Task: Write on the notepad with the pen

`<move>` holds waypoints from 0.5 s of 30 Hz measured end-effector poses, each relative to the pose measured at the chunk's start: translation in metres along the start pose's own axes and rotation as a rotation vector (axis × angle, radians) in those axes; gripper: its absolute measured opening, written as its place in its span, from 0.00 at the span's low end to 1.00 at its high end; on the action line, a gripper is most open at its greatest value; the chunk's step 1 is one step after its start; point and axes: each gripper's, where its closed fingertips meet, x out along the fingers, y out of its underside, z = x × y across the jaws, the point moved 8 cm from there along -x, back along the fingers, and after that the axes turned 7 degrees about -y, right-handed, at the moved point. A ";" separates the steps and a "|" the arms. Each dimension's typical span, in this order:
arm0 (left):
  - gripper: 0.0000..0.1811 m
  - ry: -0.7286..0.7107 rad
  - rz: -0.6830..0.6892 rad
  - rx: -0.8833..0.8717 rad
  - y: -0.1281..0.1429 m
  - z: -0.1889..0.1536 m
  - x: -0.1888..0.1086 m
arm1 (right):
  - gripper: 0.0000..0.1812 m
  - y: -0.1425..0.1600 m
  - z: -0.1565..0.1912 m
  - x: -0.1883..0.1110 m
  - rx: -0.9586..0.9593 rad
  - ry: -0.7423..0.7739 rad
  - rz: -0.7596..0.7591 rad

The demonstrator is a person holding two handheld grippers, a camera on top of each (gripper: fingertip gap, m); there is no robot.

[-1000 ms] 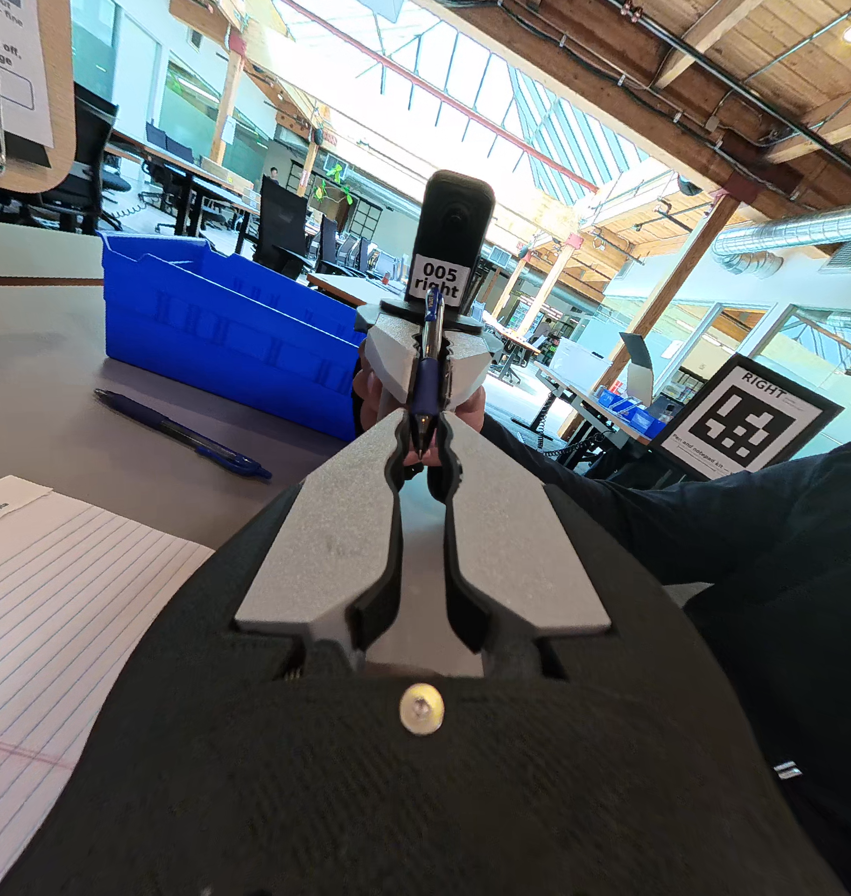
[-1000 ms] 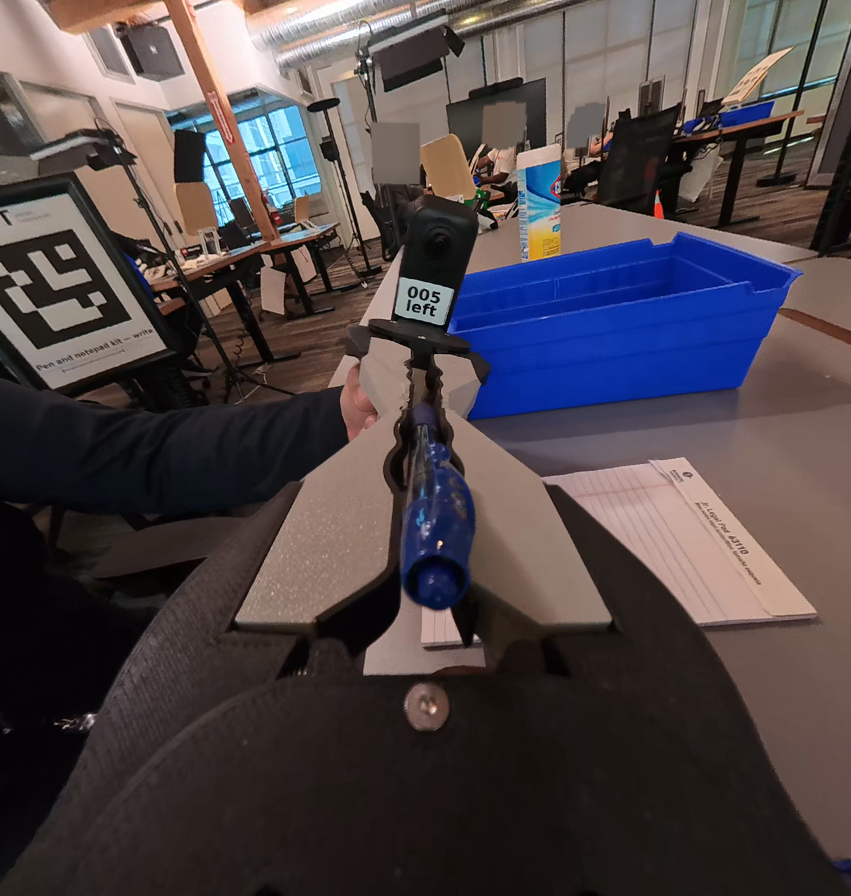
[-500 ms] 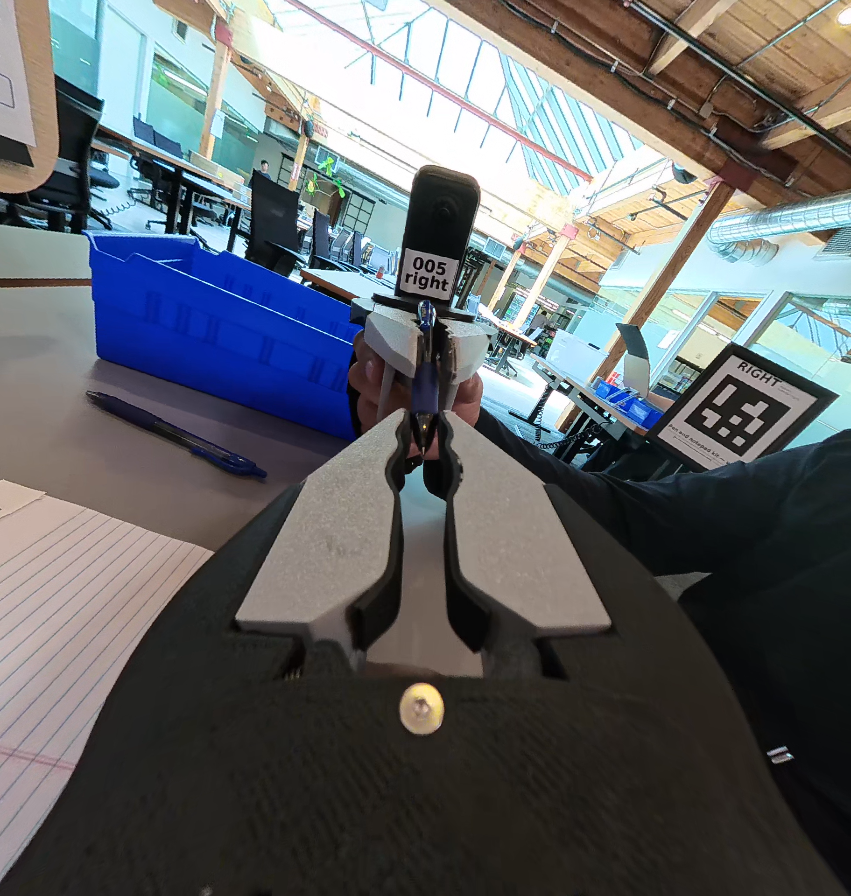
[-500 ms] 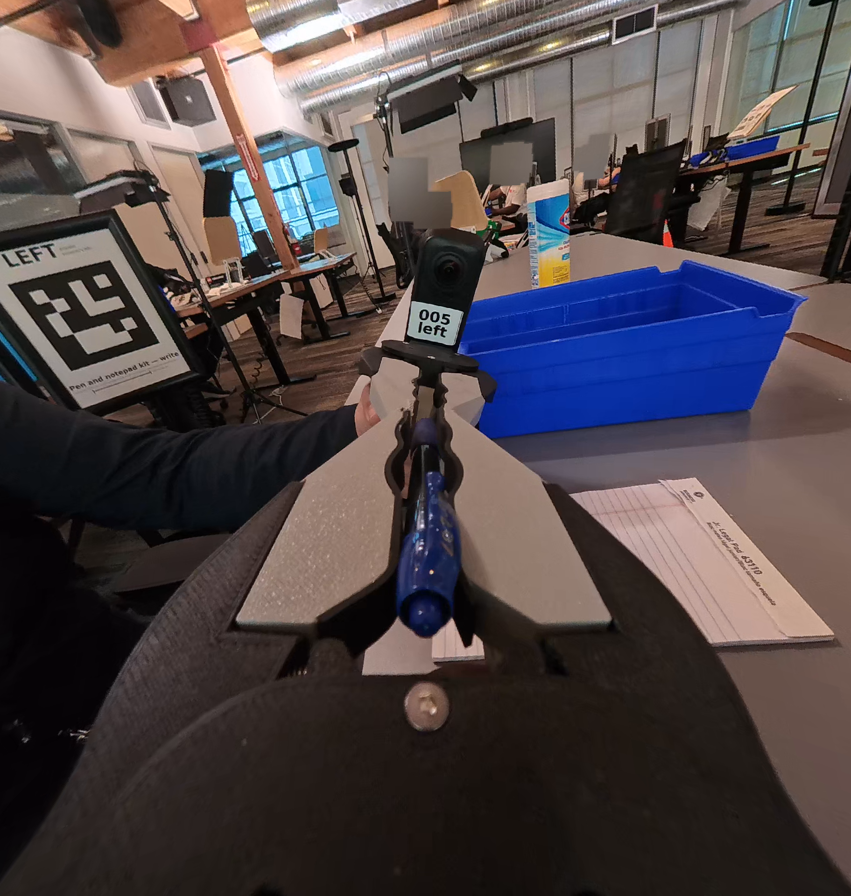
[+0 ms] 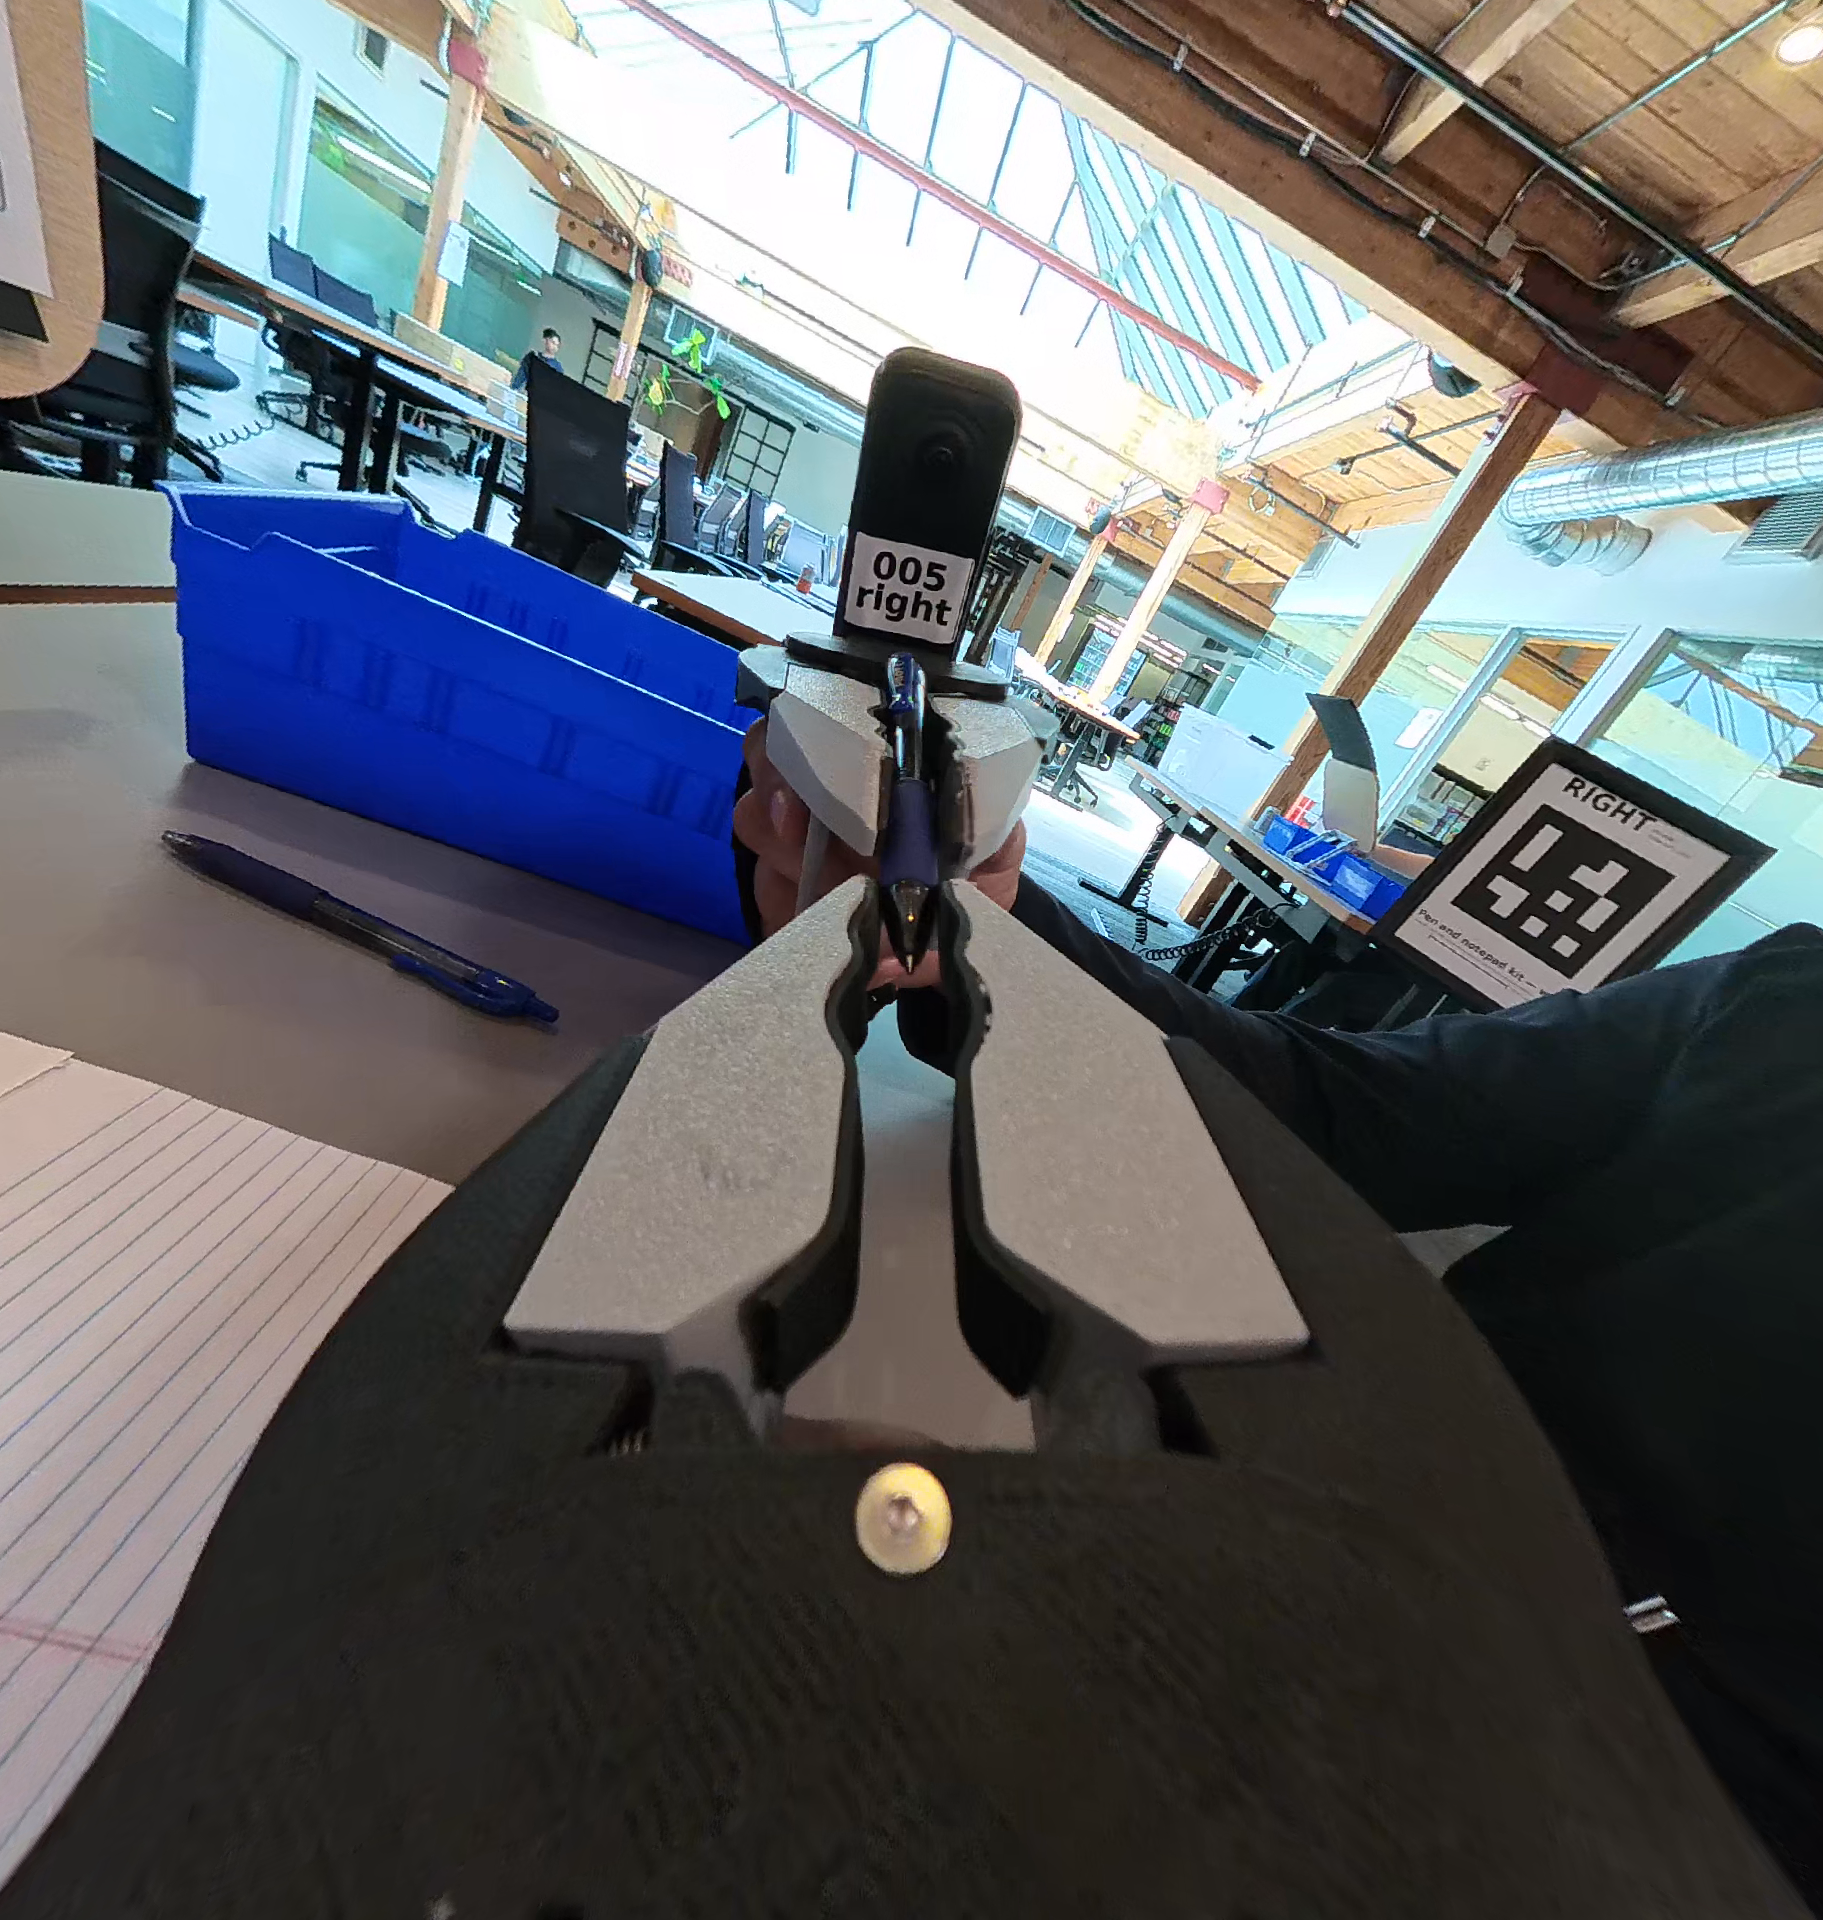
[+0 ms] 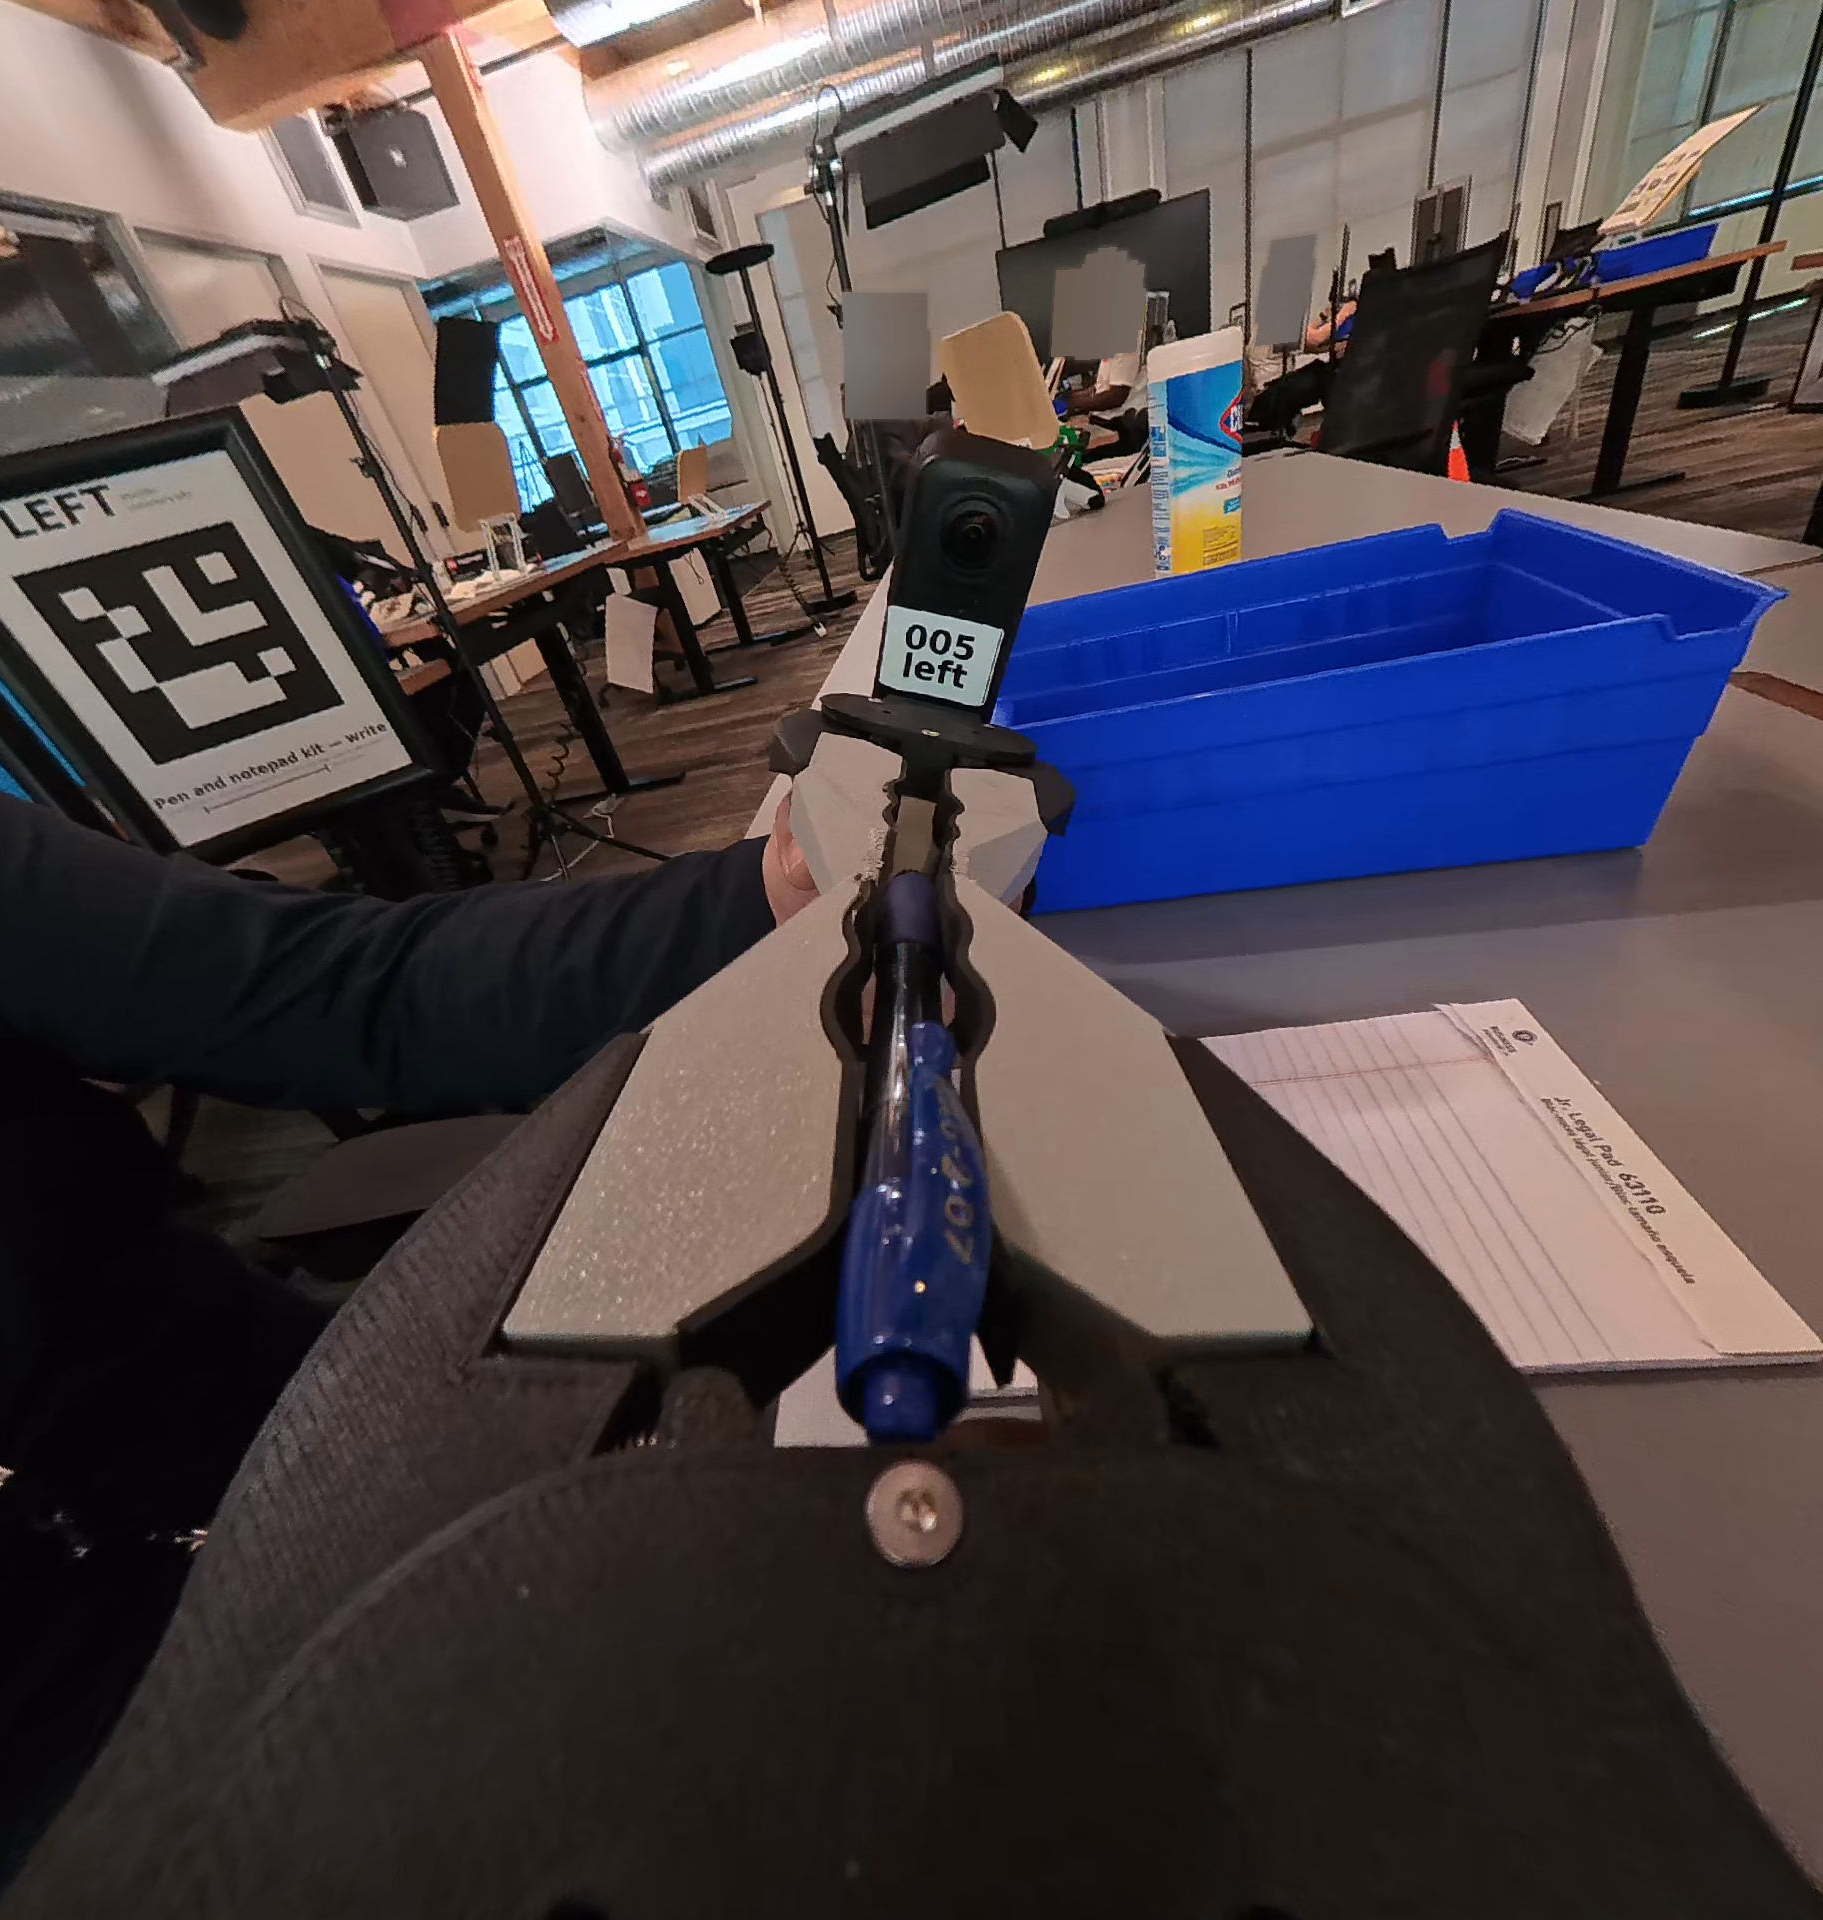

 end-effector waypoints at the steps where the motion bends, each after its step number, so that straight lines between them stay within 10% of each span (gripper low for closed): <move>1: 0.04 0.002 0.001 -0.004 0.000 0.000 0.000 | 0.05 0.000 0.000 0.000 0.007 -0.005 -0.002; 15: 0.04 0.006 0.034 -0.012 0.005 0.001 0.005 | 0.05 -0.001 0.001 0.000 0.026 -0.028 -0.015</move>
